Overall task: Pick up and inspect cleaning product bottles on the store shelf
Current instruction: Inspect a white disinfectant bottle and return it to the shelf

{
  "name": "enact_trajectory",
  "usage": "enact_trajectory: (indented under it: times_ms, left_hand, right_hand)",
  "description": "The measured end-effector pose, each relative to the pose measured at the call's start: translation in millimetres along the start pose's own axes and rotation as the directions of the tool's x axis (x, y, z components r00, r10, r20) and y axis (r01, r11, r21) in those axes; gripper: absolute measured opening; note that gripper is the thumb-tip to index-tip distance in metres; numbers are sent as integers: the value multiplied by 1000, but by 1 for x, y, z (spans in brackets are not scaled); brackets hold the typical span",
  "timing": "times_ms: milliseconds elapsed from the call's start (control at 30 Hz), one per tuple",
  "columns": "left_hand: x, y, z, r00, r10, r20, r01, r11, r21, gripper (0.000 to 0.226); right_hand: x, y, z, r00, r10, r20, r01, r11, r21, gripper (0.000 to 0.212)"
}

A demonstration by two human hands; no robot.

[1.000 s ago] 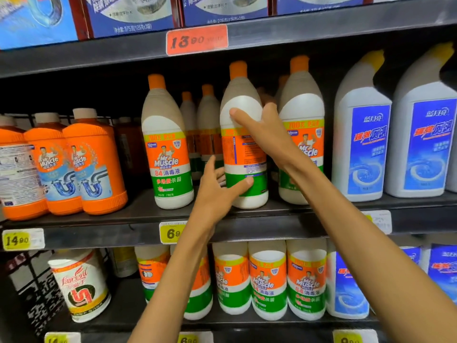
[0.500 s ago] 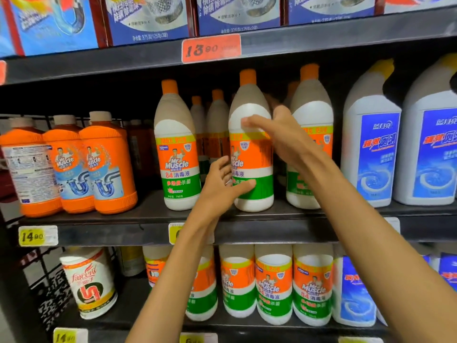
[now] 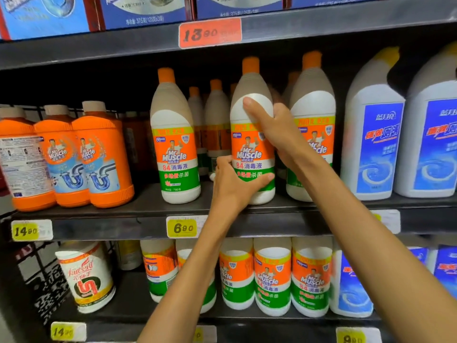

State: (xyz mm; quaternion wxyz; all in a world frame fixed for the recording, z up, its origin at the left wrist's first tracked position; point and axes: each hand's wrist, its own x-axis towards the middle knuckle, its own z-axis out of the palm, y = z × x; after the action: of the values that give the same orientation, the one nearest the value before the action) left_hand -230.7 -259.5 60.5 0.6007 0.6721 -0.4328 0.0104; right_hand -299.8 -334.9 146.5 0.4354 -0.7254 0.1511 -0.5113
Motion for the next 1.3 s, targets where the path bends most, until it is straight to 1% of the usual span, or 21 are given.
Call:
enact_trajectory:
  times_ms: [67,133,200,233,267,300,333,367,400,467,533,633,700,767,867,1000,1067,1133,1200,1233,1300]
  left_hand:
    - [-1,0,0,1000,11,-16,-11,1000,-2,67]
    - [-3,2,1,1000,1,-17,-1,1000,-14,67]
    - [-7,8,2,1000,-6,-6,6,1000,2,78]
    - [-10,12,3,999,13,-51,-11,999,48,87]
    - [-15,16,4,987,70,-141,-54,993,109,94]
    - [-22,23,5,951,178,-252,-142,978,155,94]
    - [-30,31,9,889,304,-343,-259,951,171,86]
    - [-38,39,16,839,393,-377,-362,919,154,75]
    - [-44,44,24,830,434,-350,-426,899,103,66]
    - [-50,50,42,895,407,-184,-413,911,6,64]
    - [-49,50,60,952,306,6,-306,951,39,81]
    - [-40,44,76,968,114,225,-132,989,67,105]
    - [-35,43,80,964,48,262,-54,998,16,102]
    - [-33,45,80,977,24,210,-24,1000,-3,89]
    - [-37,46,77,994,37,106,-39,999,18,77]
    - [-52,49,66,996,90,18,-90,996,28,78]
    - [-61,51,56,994,108,16,-108,994,-22,77]
    - [-70,55,47,992,107,63,-100,988,-115,70]
    - [-79,57,39,985,118,124,-89,972,-217,55]
    - [-85,58,35,981,123,153,-79,960,-269,49]
    - [-97,59,31,969,128,212,-43,930,-365,45]
  right_hand:
    - [-6,-2,-2,999,17,46,-15,999,-35,43]
    - [-17,-5,-7,998,-18,64,22,998,-65,54]
    - [-31,-10,-17,993,-120,15,119,993,16,64]
    - [-38,-13,-25,976,-210,-61,212,976,43,61]
    - [-43,-15,-35,938,-305,-167,312,950,17,53]
    - [-45,-16,-45,884,-390,-260,387,920,-63,46]
    - [-42,-16,-55,840,-441,-316,419,897,-139,41]
    - [-37,-17,-64,825,-453,-338,409,891,-197,39]
    - [-31,-17,-70,833,-435,-342,376,898,-227,39]
    - [-18,-17,-76,885,-369,-283,279,909,-309,44]
    - [-8,-14,-75,928,-307,-213,192,880,-434,52]
    - [-2,-8,-70,966,-171,-196,68,892,-447,60]
    - [0,-5,-71,970,-123,-210,18,898,-440,60]
    - [-1,-4,-73,967,-145,-211,44,906,-420,58]
    - [-6,-8,-77,965,-178,-193,97,924,-369,54]
    - [-19,-14,-80,961,-213,-178,169,958,-233,47]
    - [-26,-17,-84,965,-213,-155,200,975,-97,48]
    - [-33,-20,-89,970,-212,-123,215,976,16,46]
    - [-37,-21,-95,985,-155,-74,165,972,166,37]
    - [-39,-20,-99,995,-96,-18,97,956,278,34]
    - [-45,-19,-109,987,19,157,-97,857,506,38]
